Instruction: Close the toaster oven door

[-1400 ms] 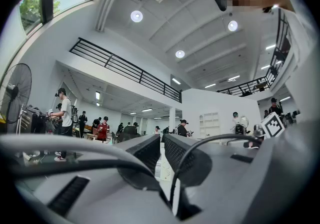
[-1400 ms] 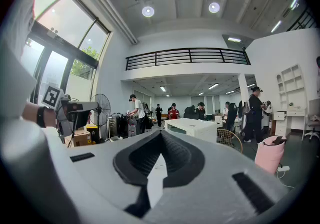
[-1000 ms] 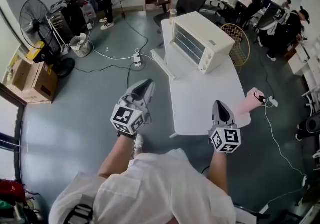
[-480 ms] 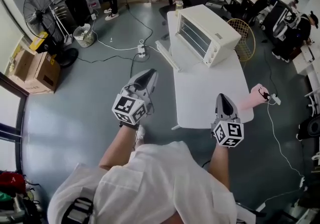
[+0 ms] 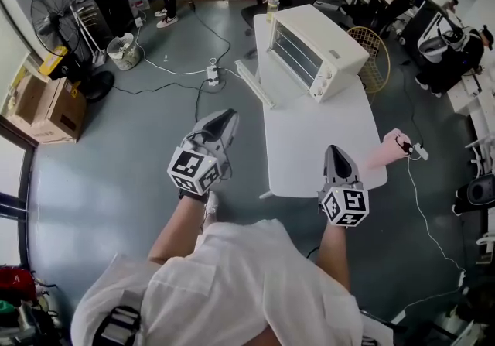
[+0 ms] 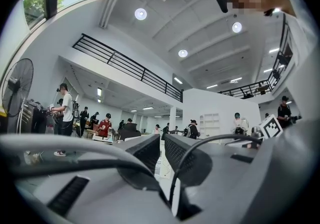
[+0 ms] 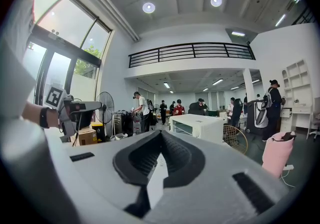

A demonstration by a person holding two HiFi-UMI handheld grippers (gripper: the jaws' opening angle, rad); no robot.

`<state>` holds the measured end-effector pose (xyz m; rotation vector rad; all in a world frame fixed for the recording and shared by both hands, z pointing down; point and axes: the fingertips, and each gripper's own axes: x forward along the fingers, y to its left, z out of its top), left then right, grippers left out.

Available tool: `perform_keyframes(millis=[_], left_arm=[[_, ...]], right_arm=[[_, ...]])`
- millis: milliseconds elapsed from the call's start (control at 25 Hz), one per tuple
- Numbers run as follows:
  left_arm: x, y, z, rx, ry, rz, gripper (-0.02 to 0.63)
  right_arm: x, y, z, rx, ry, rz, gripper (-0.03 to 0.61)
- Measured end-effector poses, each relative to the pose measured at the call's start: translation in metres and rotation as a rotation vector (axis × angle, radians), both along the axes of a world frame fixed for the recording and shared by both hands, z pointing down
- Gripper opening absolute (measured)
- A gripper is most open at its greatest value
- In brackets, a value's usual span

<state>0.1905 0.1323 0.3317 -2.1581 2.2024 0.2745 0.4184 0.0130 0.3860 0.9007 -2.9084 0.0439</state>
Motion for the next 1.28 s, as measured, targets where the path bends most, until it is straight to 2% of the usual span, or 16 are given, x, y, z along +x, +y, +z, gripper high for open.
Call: perform_keyframes(millis=[320, 960, 1280], left_arm=[[-0.012, 0.0, 0.0, 0.007, 0.012, -0.015, 0.026], [-0.018, -0.002, -0.001, 0.004, 0.001, -0.01, 0.026], [-0.019, 0.001, -0.001, 0.002, 0.009, -0.014, 0.026]], right_arm=[[-0.007, -0.005, 0.002, 0.003, 0.009, 0.009, 0.005], [-0.015, -0.007, 0.01, 0.0, 0.027, -0.015, 0.031], [-0.012, -0.01, 0.004, 0.011, 0.023, 0.005, 0.046]])
